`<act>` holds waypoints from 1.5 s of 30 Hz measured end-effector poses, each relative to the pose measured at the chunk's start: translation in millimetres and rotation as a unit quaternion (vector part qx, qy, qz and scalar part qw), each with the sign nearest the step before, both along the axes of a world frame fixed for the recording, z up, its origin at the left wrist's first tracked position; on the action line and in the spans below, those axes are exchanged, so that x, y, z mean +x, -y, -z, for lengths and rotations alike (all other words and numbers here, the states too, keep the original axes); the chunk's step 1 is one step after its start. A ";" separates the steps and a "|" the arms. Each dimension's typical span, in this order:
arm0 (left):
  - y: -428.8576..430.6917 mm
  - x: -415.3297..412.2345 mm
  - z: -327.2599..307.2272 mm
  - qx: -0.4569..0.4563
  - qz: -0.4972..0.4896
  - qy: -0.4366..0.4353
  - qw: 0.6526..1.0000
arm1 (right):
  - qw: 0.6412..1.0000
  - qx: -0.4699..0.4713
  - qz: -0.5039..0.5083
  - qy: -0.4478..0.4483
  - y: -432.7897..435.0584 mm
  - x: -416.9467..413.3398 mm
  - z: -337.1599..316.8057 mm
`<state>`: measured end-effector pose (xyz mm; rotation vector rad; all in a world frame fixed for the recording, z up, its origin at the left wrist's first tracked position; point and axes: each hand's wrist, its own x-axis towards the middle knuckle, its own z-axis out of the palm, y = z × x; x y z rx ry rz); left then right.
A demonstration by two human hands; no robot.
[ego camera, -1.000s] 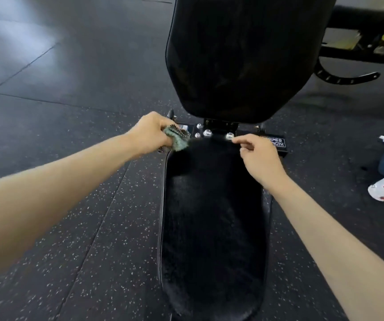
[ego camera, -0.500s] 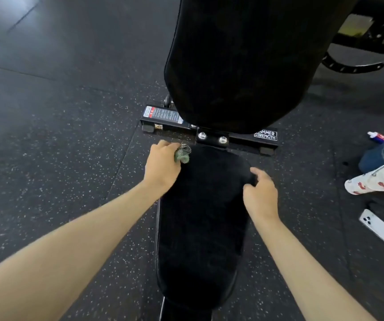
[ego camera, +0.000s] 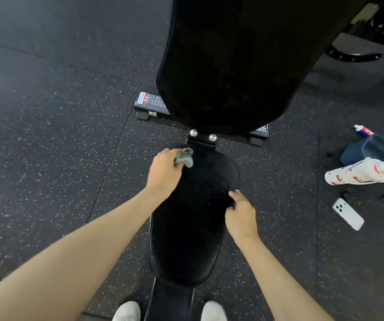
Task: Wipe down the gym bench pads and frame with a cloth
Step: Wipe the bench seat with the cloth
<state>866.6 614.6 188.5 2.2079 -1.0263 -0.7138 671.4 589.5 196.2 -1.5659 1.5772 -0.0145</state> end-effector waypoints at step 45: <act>-13.2 -117.7 31.1 -0.016 0.316 0.065 0.946 | 0.939 0.293 0.148 0.105 32.8 -57.9 7.7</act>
